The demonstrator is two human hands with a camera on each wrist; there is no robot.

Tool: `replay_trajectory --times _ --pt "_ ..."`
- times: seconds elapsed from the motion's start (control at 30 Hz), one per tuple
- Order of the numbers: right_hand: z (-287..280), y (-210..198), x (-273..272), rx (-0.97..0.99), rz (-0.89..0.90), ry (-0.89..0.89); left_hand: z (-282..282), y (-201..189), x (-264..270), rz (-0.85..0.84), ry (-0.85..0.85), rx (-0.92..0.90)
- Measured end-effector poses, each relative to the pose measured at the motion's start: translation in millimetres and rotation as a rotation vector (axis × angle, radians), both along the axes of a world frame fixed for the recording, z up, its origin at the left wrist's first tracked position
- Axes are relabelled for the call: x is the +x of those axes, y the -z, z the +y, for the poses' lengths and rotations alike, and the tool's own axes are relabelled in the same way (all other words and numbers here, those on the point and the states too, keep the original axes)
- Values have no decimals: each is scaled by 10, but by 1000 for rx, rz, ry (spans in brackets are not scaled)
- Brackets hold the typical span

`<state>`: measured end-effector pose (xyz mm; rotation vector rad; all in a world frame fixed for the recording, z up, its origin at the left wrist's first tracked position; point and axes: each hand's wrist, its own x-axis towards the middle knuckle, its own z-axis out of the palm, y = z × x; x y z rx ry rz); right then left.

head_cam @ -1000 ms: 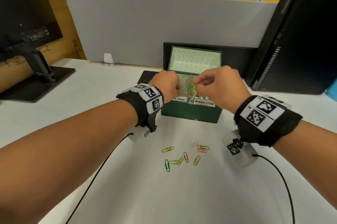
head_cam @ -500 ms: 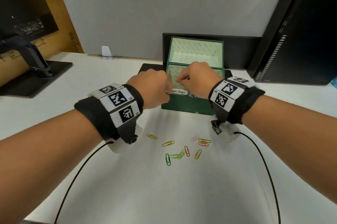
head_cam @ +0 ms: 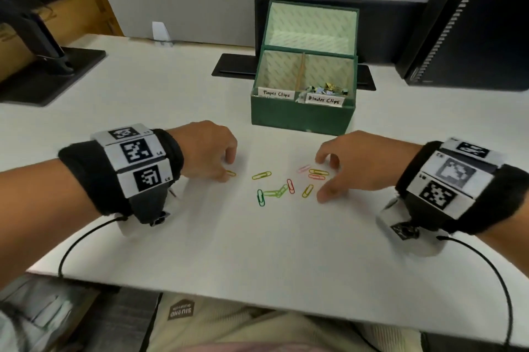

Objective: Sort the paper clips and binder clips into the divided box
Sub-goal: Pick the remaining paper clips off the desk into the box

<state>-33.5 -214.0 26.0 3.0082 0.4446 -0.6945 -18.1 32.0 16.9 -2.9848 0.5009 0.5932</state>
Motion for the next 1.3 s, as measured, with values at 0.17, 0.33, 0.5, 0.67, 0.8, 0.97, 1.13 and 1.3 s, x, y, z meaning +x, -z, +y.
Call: replay_trajectory --times 0.17,0.33,0.5,0.67,0.8,0.97,1.13,1.3 --pt "199 94 -22 26 -58 -52 -237 89 -17 -50 121 -147" --pt "306 101 -24 72 -72 -82 -368 81 -57 26 169 -162" --pt "382 131 -29 182 -118 -99 -402 108 -93 -10 264 -99" --pt "431 166 -19 236 -168 -100 -384 140 -78 -34 234 -235" --pt "409 151 11 259 -149 -74 -368 153 -70 -28 222 -255" --pt "329 128 -38 125 -189 23 -340 121 -126 -48 227 -245" --pt "359 222 -104 31 -137 62 -380 186 -144 -72 121 -148" --pt "545 266 -101 91 -162 -73 -473 161 -102 -50 176 -242"
